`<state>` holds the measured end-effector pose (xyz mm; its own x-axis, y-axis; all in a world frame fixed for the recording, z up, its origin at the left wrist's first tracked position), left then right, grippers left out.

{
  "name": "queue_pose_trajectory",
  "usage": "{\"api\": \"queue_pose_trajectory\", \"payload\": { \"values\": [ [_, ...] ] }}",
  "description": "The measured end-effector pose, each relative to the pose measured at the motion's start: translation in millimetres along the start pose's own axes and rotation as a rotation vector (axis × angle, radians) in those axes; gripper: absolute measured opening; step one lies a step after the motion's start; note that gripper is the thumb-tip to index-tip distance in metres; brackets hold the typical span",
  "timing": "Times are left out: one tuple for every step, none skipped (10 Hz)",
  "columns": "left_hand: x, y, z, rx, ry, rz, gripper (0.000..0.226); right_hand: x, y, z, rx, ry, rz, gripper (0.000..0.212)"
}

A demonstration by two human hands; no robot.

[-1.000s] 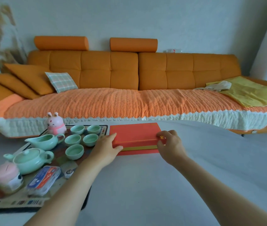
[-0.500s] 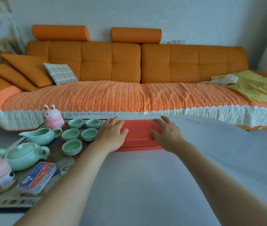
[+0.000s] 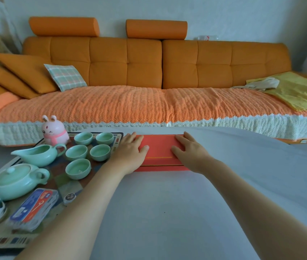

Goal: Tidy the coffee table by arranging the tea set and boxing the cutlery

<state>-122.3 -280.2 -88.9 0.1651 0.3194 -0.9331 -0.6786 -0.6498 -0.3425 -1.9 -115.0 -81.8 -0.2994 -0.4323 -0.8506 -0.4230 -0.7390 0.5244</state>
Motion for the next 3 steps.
{"api": "queue_pose_trajectory", "payload": {
  "values": [
    [2.4, 3.6, 3.9, 0.009, -0.014, 0.032, 0.06, -0.5, 1.7, -1.8, -0.003, -0.012, 0.015, 0.06],
    [0.3, 0.9, -1.7, 0.003, -0.02, 0.019, 0.06, -1.5, 3.6, -5.2, -0.007, -0.03, 0.022, 0.059],
    [-12.8, -4.9, -8.4, 0.0, -0.056, -0.025, 0.062, -9.8, 5.7, -9.4, 0.0, -0.042, 0.055, 0.058]
  ]
}}
Point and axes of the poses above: each hand's wrist, its own z-axis towards the middle knuckle, its own x-axis out of the palm, y = z × x, the point moved 9 cm from there along z, towards the middle knuckle, and after that the axes turned 2 degrees about x, right-handed, at the moved point
